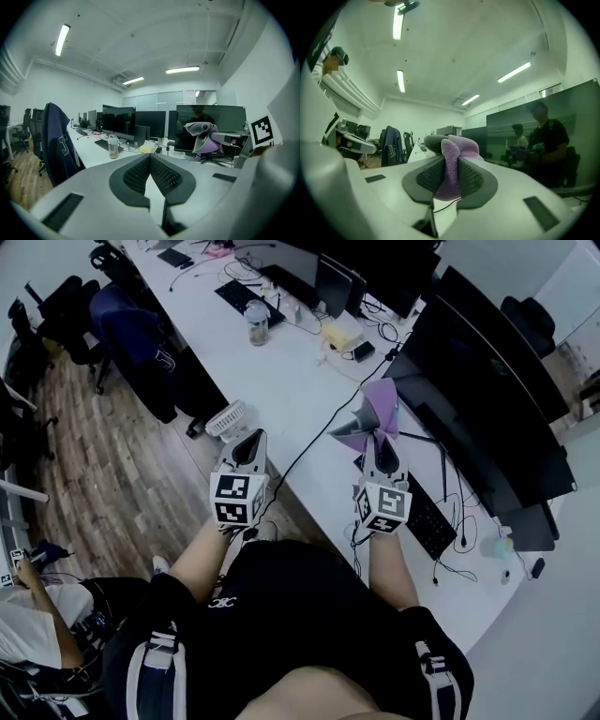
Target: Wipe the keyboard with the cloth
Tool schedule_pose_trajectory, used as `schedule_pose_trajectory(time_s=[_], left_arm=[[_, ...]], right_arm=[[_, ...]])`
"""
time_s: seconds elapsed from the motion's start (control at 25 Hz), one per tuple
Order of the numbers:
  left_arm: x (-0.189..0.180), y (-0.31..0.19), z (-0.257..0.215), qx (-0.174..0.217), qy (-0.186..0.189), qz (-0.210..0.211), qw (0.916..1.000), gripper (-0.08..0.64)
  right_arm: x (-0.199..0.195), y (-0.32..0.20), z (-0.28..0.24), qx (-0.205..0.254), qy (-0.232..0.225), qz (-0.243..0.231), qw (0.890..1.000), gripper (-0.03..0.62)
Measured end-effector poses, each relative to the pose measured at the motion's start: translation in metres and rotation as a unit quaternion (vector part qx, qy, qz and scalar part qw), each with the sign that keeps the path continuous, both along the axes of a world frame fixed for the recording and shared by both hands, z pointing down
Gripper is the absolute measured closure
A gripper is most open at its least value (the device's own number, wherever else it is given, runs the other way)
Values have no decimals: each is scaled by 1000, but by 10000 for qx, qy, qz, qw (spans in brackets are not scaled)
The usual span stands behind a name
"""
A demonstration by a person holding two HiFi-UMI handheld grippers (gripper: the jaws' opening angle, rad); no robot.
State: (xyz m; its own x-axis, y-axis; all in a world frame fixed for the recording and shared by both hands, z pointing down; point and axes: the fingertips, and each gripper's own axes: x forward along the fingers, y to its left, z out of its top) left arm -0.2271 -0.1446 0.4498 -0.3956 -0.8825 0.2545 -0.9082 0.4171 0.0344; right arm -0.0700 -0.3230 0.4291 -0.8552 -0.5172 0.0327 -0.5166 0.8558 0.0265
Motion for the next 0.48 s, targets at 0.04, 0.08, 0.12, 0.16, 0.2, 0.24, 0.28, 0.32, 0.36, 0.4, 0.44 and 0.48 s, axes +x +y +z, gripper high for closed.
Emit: schedule_pose_trajectory(time_s=[0.04, 0.08, 0.12, 0.16, 0.2, 0.24, 0.28, 0.32, 0.36, 0.4, 0.44, 0.48], left_arm=[[1, -2, -1, 17, -1, 35, 10000, 546], [1, -3, -1, 34, 2, 62, 10000, 546], [1, -3, -2, 49, 9, 83, 10000, 546], [2, -3, -2, 60, 16, 101, 9999, 546], [2, -4, -2, 66, 18, 123, 9999, 546], [2, -5, -3, 66, 12, 147, 9999, 546], [3, -6, -3, 66, 4, 171, 9998, 546], [4, -7, -4, 69, -1, 193, 9998, 546], [5, -8, -5, 75, -1, 213, 9997, 546], [7, -10, -5, 81, -2, 234, 9997, 546], [7, -11, -6, 83, -7, 255, 9996, 546], [8, -11, -6, 82, -15, 275, 9996, 546]], right_arm=[[3, 3, -1, -1, -25, 10, 10000, 503], [5, 6, -2, -9, -41, 22, 10000, 503], [7, 8, -2, -18, -53, 35, 10000, 503], [8, 10, -3, -23, -63, 46, 10000, 503], [9, 11, -4, -24, -71, 52, 10000, 503], [10, 13, -5, -22, -80, 55, 10000, 503], [12, 13, -6, -13, -88, 62, 9999, 503], [13, 13, -7, 4, -90, 76, 9999, 503], [15, 13, -8, 18, -88, 91, 9999, 503], [16, 13, -9, 25, -86, 102, 9999, 503], [17, 13, -9, 34, -86, 110, 9999, 503], [17, 13, -10, 46, -88, 116, 9999, 503]])
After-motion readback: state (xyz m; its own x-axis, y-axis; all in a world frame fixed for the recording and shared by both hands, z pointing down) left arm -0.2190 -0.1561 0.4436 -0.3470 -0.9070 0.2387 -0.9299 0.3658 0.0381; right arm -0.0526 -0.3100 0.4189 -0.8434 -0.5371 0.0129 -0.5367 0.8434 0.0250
